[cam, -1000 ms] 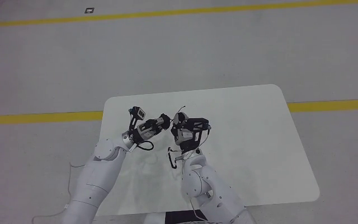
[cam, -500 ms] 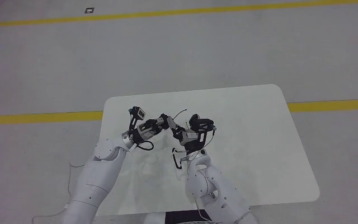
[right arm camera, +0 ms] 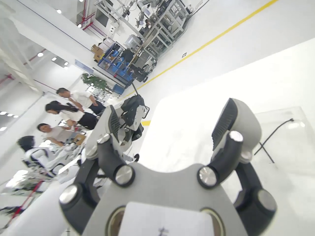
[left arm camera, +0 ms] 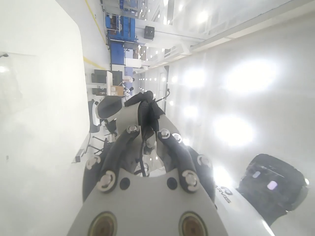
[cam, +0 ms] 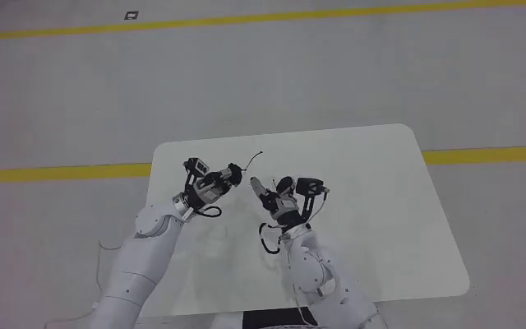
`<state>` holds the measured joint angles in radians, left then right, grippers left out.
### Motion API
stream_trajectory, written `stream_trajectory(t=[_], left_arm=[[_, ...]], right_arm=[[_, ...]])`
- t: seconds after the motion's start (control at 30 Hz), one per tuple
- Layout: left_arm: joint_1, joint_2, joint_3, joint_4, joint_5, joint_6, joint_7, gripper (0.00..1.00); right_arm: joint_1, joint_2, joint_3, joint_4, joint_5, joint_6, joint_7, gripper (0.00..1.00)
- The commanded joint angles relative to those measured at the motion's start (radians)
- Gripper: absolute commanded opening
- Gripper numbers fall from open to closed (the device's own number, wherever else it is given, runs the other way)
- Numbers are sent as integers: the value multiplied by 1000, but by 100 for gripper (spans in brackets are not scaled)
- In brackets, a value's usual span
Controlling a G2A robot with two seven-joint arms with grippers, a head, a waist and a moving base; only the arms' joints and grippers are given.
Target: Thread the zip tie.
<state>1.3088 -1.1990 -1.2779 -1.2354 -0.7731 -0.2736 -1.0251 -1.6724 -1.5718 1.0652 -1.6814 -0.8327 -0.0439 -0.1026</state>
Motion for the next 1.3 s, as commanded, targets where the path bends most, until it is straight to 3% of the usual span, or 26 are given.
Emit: stream_trajectory(t=[0.0, 0.2, 0.43, 0.5, 0.7, 0.8, 0.9, 1.0, 1.17, 1.27], left_arm=[[-5, 0, -4, 23, -49, 21, -30, 0], [-30, -4, 11, 98, -176, 101, -141, 0], [-57, -7, 36, 171, -245, 184, -239, 0], [-64, -5, 37, 189, -229, 190, -227, 0], [-64, -5, 37, 189, -229, 190, -227, 0], [-56, -7, 41, 173, -257, 210, -208, 0], [-50, -7, 44, 174, -256, 189, -214, 0], [-48, -8, 50, 173, -267, 165, -267, 0], [-56, -6, 44, 174, -262, 80, -357, 0], [-58, -2, 45, 160, -246, 38, -365, 0]], right_arm=[[-10, 5, 22, -5, 92, -49, 51, 100], [-3, 14, 60, -1, 376, -158, 220, 100], [46, 14, 47, 61, 704, -168, 410, 100], [54, 14, 49, 73, 720, -164, 414, 100], [54, 14, 49, 73, 720, -164, 414, 100], [53, 15, 48, 73, 771, -161, 423, 100], [56, 17, 55, 83, 881, -160, 464, 100], [64, 20, 66, 99, 1016, -152, 543, 100], [79, 25, 80, 129, 1212, -112, 648, 100], [90, 26, 82, 146, 1310, -74, 698, 100]])
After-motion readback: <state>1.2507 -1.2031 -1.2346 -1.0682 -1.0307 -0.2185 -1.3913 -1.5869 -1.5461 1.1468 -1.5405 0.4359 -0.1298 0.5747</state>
